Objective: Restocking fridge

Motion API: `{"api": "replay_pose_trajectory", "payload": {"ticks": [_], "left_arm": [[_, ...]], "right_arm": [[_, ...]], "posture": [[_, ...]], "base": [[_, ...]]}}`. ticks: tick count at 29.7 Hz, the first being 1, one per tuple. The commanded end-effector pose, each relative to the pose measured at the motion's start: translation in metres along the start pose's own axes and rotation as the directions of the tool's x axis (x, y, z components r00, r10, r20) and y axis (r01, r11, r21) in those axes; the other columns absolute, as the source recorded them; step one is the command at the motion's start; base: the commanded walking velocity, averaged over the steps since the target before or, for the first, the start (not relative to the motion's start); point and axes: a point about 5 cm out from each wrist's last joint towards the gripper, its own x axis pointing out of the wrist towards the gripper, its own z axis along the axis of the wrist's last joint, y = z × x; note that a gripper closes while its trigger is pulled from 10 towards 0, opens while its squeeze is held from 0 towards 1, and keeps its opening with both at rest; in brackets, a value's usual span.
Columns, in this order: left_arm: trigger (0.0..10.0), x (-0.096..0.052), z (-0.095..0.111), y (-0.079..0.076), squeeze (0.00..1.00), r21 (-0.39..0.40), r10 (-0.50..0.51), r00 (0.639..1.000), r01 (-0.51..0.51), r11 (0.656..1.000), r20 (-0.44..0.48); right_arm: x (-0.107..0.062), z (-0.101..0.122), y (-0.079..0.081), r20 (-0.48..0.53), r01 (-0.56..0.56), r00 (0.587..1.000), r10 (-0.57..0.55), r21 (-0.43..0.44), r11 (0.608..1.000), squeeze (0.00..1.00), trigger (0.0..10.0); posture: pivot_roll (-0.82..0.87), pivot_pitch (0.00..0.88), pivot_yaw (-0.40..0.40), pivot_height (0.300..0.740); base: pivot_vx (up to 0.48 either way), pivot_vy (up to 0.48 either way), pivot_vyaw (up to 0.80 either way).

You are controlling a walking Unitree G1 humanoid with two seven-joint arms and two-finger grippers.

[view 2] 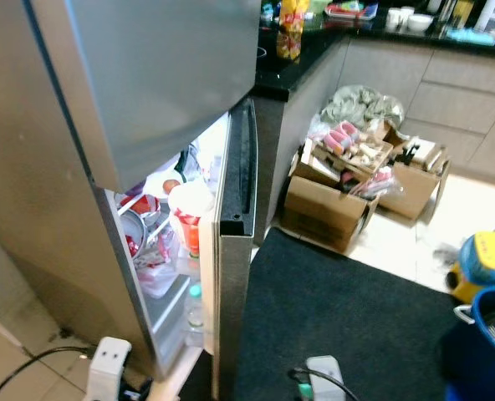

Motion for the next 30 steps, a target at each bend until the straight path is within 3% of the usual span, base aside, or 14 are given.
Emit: {"api": "replay_pose_trajectory", "payload": {"ticks": [1, 6, 12, 20, 30], "left_arm": [[10.0, -0.003, -0.005, 0.003, 0.00, 0.006, 0.019, 1.000, -0.019, 1.000, -0.006], [10.0, -0.002, -0.004, -0.002, 0.00, -0.005, 0.008, 1.000, -0.008, 1.000, -0.001], [10.0, 0.004, 0.001, -0.005, 0.00, 0.001, -0.019, 1.000, 0.019, 1.000, -0.022], [10.0, 0.006, 0.006, -0.007, 0.00, 0.015, -0.039, 0.999, 0.040, 0.999, -0.016], [10.0, 0.013, 0.017, -0.017, 0.00, 0.038, -0.086, 0.996, 0.085, 0.996, 0.015]], "right_arm": [[0.000, -0.001, -0.002, -0.018, -0.009, 1.000, 0.008, -0.029, 1.000, 0.00, 10.0], [0.000, 0.002, -0.003, -0.009, -0.001, 1.000, 0.001, -0.018, 1.000, 0.00, 10.0], [-0.003, -0.016, 0.006, -0.021, 0.030, 0.999, -0.029, 0.062, 0.998, 0.00, 10.0], [-0.005, -0.022, 0.003, -0.029, 0.049, 0.998, -0.047, 0.082, 0.995, 0.00, 10.0], [-0.008, -0.021, -0.008, -0.024, 0.076, 0.997, -0.075, 0.081, 0.994, 0.00, 10.0]], "posture": [[0.01, 0.001, -0.109, 0.734], [0.01, 0.000, -0.094, 0.734], [-0.02, 0.005, -0.011, 0.734], [-0.03, 0.009, -0.003, 0.734], [-0.06, 0.021, 0.001, 0.734]], "base": [[0.000, 0.000, 0.00], [0.000, 0.000, 0.00], [0.000, 0.000, 0.00], [0.000, 0.000, 0.00], [0.000, 0.000, -0.78]]}}
